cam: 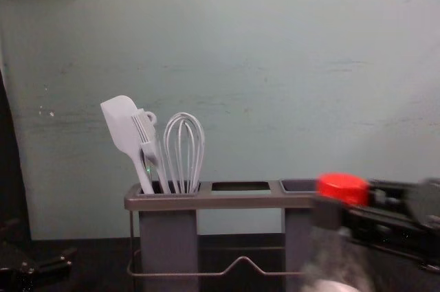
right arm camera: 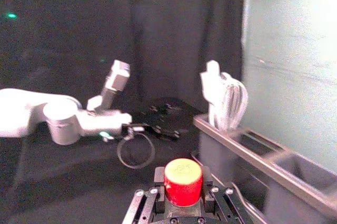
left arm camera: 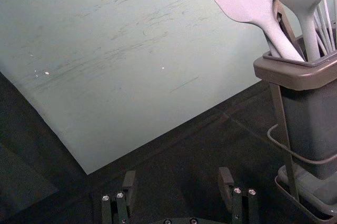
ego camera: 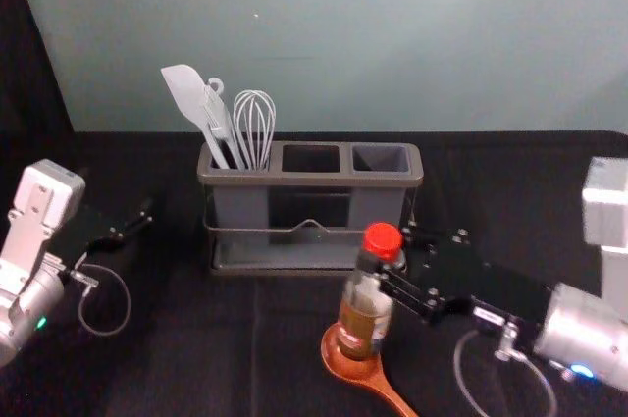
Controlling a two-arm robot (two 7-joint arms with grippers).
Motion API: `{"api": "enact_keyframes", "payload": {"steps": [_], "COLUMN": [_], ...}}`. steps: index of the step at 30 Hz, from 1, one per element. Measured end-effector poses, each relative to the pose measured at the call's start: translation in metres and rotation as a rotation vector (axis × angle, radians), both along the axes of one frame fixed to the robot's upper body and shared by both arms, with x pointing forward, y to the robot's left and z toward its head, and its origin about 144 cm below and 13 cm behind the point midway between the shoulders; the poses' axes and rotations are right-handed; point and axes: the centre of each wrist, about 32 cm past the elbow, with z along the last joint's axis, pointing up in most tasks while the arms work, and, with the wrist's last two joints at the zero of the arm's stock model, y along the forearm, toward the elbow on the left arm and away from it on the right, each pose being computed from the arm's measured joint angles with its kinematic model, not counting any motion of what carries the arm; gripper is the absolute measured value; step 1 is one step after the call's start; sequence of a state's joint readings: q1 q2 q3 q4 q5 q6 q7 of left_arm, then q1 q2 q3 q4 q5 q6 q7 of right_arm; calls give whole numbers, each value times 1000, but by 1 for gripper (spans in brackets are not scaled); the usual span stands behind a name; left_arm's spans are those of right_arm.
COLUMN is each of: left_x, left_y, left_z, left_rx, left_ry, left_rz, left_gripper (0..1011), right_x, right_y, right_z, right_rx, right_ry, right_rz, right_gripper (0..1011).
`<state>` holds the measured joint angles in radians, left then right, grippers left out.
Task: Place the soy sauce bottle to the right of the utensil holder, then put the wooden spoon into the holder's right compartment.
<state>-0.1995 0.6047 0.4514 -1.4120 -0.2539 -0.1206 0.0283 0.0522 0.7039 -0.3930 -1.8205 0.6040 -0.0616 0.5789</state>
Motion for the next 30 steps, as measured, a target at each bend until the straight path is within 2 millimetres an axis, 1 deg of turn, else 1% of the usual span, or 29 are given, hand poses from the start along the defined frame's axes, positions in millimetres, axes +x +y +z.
{"api": "enact_keyframes", "payload": {"steps": [1,4,8,10,14,16,18,20,21,22,25,28,30], "left_x": [0,0,0,0,0,0,0,0,0,0,0,0,0], "left_y": [0,0,0,0,0,0,0,0,0,0,0,0,0], "left_z": [0,0,0,0,0,0,0,0,0,0,0,0,0], "left_rx": [0,0,0,0,0,0,0,0,0,0,0,0,0], "left_ry": [0,0,0,0,0,0,0,0,0,0,0,0,0], "left_rz": [0,0,0,0,0,0,0,0,0,0,0,0,0], "left_gripper": [1011,1012,1011,1011,1011,1011,1012,1011,1012,1011,1011,1012,1011], "right_x": [0,-9,-16,-17,-16,-15,-8,-1,-1,4,13,26,28], "right_y": [0,-19,-38,-48,-62,-64,-71,-74,-74,-76,-77,-77,-76], "right_z": [0,-5,-6,-6,-6,-6,-6,-6,-6,-6,-5,-7,-7], "right_rx": [0,-11,-27,-32,-34,-36,-41,-42,-42,-39,-37,-33,-32], "right_ry": [0,2,-6,-11,-16,-19,-30,-39,-39,-41,-39,-30,-28], "right_rz": [0,-60,-122,-158,-212,-223,-263,-283,-283,-298,-315,-332,-335], "right_gripper": [386,387,387,386,387,386,387,386,386,386,386,386,387]}}
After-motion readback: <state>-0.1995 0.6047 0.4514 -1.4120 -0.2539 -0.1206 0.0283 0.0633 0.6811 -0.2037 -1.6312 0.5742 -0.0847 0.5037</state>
